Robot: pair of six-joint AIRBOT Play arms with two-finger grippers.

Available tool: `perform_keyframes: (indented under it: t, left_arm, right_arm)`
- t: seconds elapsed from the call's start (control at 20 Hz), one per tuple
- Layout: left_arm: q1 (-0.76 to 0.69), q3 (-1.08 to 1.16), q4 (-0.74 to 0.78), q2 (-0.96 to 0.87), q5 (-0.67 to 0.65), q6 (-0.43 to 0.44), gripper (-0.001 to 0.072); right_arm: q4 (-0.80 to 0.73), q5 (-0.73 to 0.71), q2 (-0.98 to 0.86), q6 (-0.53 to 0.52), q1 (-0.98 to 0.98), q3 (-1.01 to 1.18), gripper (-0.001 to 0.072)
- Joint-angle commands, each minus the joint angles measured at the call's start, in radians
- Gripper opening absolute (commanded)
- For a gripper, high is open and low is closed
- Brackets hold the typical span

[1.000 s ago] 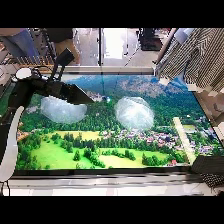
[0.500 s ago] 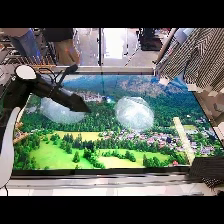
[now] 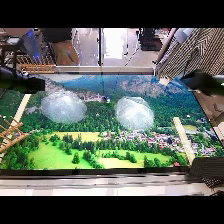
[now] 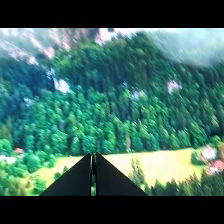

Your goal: Fold the clothes and pants, and hang the long-sleeved shirts on hangers.

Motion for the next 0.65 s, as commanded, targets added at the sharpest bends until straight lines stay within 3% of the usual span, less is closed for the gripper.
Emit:
perform_keyframes:
  t: [0.0, 0.2, 0.6]
  left_arm:
    - [0.002, 0.0, 0.069, 0.029, 0.038, -0.017, 0.0012]
    - [0.002, 0.0, 0.069, 0.027, 0.038, -0.017, 0.0013]
    - [0.002, 0.0, 0.069, 0.027, 0.039, -0.017, 0.0013]
  right_arm:
    - [-0.161, -0.218, 0.001, -0.181, 0.256, -0.095, 0.0696]
    - [-0.147, -0.321, 0.002, -0.182, 0.326, -0.095, 0.0696]
    - [-0.145, -0.322, 0.002, -0.182, 0.328, -0.095, 0.0696]
